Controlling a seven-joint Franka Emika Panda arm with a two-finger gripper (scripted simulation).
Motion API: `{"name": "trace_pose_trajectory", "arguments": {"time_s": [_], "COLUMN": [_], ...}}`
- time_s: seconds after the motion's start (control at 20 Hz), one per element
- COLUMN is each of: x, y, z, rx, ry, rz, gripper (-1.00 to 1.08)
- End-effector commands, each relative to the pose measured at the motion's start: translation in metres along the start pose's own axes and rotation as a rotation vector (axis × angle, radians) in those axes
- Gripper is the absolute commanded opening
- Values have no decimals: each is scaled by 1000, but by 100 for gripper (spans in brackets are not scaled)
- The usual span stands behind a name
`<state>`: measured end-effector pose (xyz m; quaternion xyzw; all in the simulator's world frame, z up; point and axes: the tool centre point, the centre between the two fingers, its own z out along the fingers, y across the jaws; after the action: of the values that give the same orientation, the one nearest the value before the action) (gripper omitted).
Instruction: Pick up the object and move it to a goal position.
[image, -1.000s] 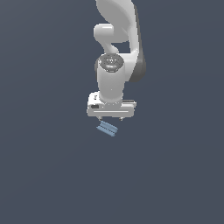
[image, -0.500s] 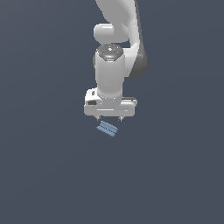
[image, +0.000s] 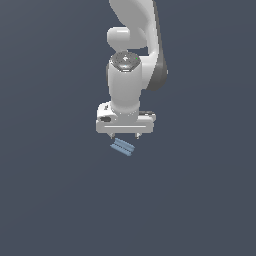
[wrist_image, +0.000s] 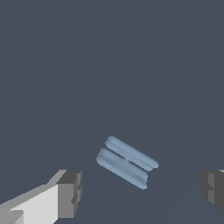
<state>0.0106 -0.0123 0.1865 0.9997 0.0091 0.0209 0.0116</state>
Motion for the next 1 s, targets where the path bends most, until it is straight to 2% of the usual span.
{"name": "trace_pose_trajectory", "arguments": {"time_s": [0.0,0.4,0.95], "x": [-1,-7,-22], "y": [1,5,10], "z": [4,22,57], "rx": [-1,-2,3], "ry": [-2,-9,-23], "rz": [-28,-174,-466], "gripper": [100,100,100]}}
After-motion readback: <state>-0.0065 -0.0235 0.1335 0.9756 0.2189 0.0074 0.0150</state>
